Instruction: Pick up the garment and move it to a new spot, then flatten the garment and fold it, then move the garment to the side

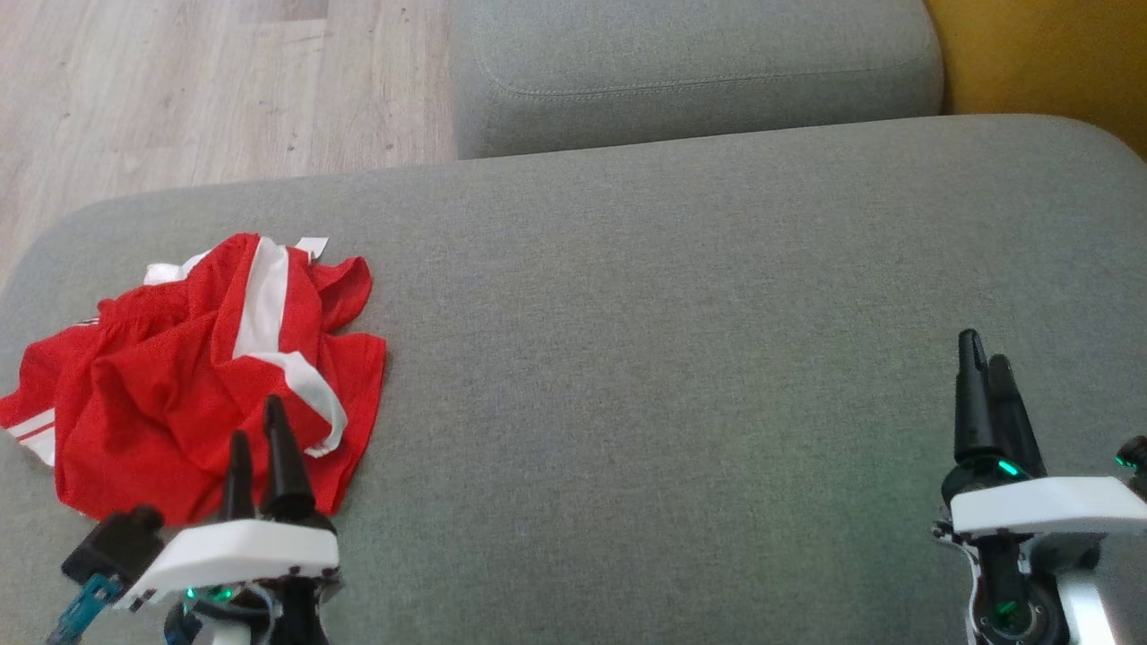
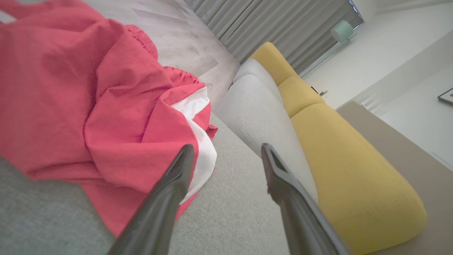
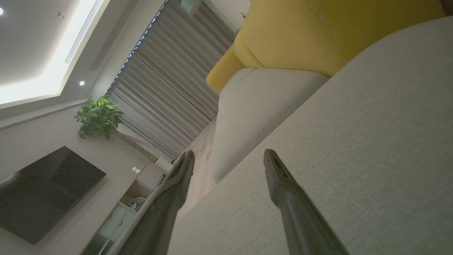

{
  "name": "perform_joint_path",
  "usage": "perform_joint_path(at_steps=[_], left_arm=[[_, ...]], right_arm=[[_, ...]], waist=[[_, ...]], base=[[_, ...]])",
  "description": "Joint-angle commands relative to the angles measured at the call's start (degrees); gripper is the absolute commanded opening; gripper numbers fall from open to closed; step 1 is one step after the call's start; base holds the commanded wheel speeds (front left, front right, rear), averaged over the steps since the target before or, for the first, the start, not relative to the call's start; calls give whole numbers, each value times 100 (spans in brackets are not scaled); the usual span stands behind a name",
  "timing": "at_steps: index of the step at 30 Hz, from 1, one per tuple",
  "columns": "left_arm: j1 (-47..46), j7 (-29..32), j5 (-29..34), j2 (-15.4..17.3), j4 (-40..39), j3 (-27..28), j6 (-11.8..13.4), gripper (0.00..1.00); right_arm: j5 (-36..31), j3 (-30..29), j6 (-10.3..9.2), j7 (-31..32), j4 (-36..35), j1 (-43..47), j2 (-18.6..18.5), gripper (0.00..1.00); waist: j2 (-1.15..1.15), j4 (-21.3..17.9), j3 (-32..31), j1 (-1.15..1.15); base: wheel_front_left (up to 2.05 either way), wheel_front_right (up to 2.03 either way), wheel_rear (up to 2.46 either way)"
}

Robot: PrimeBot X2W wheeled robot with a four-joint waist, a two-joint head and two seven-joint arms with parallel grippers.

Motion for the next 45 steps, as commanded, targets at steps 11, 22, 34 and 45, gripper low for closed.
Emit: perform_joint_path(at_steps=[11, 22, 34, 45], left_arm=[[-504, -283, 1484, 606, -262, -952, 762, 100], [-704, -454, 2177, 968, -232, -1672, 1367, 100], [-939, -658, 2966, 1345, -166, -2452, 2009, 100], [-1179, -845, 3687, 1563, -12, -3114, 2424, 100]], right_arm=[[-1493, 320, -2, -287, -463, -241, -44, 100], [-2480, 502, -3, -456, -479, -223, -48, 100], [-3499, 676, -3, -657, -715, -236, -52, 100], [-4470, 830, -3, -843, -667, -215, -56, 100]], waist=[[0, -49, 4, 0], [0, -87, 6, 0], [0, -115, 1, 0], [0, -132, -9, 0]], base=[[0, 0, 0], [0, 0, 0], [0, 0, 0], [0, 0, 0]])
